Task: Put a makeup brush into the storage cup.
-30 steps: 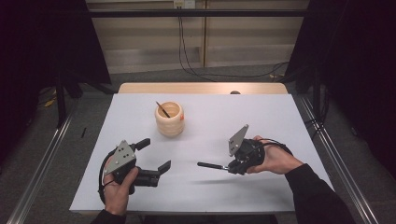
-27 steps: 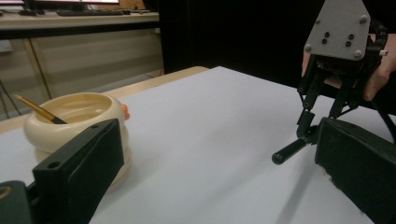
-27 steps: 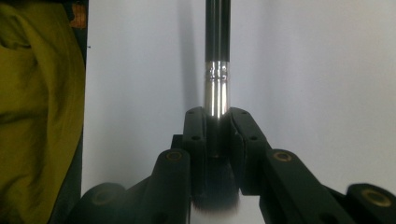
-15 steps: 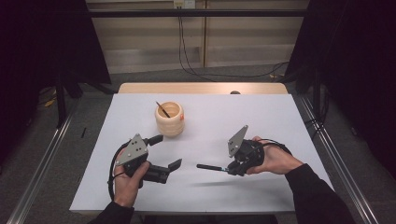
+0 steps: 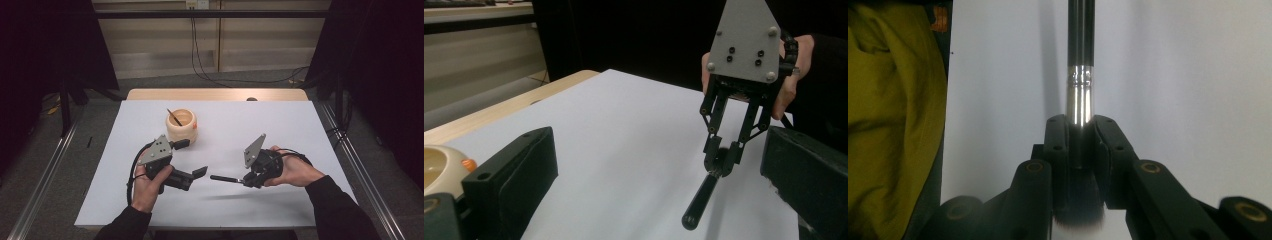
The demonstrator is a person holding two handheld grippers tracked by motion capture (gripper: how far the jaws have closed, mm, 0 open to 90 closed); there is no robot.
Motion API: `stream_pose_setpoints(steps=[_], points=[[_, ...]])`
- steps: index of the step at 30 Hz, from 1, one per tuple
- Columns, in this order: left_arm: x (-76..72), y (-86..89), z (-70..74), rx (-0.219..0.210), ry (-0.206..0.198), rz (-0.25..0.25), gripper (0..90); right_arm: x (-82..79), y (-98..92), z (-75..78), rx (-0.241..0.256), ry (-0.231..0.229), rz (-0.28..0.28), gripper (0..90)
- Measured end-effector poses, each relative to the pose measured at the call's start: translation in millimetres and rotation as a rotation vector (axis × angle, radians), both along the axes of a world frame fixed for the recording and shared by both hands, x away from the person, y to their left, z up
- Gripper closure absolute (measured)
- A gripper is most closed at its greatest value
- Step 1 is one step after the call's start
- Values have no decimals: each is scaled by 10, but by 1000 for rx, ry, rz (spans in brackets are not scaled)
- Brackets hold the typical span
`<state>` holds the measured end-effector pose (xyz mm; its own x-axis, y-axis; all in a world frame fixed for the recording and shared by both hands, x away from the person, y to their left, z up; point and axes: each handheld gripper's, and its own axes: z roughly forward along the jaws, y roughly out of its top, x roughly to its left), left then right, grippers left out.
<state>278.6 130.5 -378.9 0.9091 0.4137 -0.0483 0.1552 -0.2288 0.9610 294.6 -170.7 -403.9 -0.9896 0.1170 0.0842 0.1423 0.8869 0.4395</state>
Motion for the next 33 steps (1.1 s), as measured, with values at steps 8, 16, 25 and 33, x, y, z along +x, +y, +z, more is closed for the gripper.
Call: stream_pose_setpoints(steps=[8,16,25,33], points=[[49,-139,23,88,1,-1,39,-8,8,0,-11,-2,-23,779],[61,-351,-30,255,62,-145,54,-3,30,-14,-7,-10,3,779],[48,-517,-51,360,68,-220,60,-23,82,-35,-23,-9,16,779],[80,-610,-125,433,89,-252,102,-26,117,-37,-29,-12,29,779]])
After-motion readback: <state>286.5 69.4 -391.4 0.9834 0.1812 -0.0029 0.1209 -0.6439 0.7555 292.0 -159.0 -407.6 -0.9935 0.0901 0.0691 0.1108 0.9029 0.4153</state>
